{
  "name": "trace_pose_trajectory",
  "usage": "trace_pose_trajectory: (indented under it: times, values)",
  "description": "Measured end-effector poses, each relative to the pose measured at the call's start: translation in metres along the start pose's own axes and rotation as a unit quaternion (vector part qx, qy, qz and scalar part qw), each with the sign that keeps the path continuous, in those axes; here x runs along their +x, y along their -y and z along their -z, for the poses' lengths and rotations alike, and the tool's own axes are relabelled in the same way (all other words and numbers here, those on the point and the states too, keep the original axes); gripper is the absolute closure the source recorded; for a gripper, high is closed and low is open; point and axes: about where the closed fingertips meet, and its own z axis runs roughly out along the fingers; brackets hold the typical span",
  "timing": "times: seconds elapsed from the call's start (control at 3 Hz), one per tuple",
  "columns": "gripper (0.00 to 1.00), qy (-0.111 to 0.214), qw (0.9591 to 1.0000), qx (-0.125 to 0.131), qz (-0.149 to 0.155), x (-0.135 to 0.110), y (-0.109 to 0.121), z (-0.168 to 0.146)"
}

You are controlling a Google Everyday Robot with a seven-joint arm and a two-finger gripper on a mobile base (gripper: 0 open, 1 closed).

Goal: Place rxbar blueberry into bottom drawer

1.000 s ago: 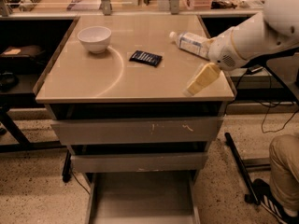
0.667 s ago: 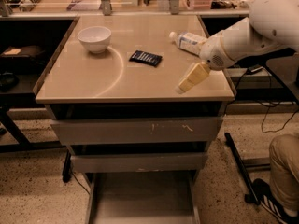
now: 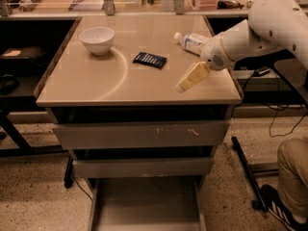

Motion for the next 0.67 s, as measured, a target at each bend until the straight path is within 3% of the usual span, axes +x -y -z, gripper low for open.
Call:
trace_pose_trajectory:
  times: [0.33, 0.67]
  values:
    - [0.00, 0.022, 0.9997, 0.004, 0.009, -0.007, 0.002, -0.003]
    - [0.00, 0.068, 0.9972, 0.012, 0.028, -0.034, 0.010, -0.012]
